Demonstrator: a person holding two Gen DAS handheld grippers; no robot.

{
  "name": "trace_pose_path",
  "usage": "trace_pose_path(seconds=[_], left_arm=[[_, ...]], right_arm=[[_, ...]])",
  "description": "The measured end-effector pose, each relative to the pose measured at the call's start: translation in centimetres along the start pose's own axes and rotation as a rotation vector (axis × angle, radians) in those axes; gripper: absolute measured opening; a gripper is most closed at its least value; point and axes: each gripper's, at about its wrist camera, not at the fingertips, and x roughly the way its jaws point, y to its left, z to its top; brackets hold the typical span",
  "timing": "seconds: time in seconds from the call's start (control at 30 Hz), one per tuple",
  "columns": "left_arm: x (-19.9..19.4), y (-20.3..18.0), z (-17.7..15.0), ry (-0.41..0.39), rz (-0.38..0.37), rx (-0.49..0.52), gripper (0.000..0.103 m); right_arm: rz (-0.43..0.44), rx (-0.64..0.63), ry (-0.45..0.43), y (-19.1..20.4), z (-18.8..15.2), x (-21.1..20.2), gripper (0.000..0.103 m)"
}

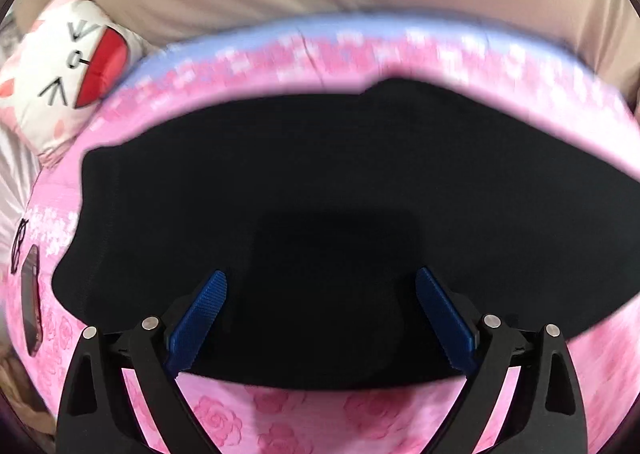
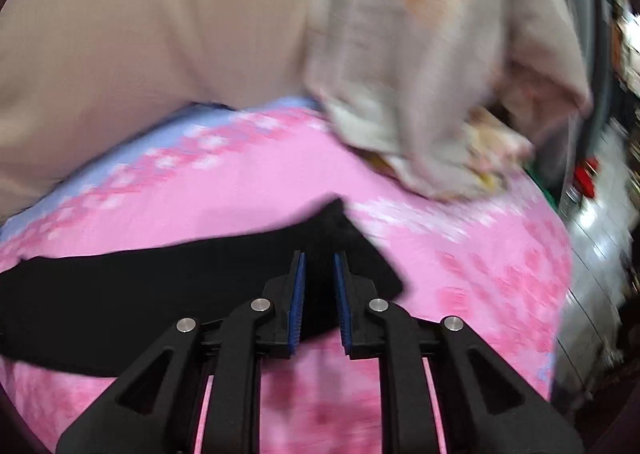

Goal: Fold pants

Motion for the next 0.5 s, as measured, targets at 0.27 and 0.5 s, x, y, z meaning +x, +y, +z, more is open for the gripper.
trace_pose_path(seconds=[0.27,0.5], left_arm=[[-0.2,1.9,-0.6,-0.017,-0.065,-0.036,0.098],[-1.5,5.4,3.1,-0.14,-0.002,-0.11,0.096]], right_arm=[[0.623,-0.401,0.239,24.4,-3.0,3.2,0.015],[0.594,-0.559,0.298,27.3,-9.5,2.9,0.017]])
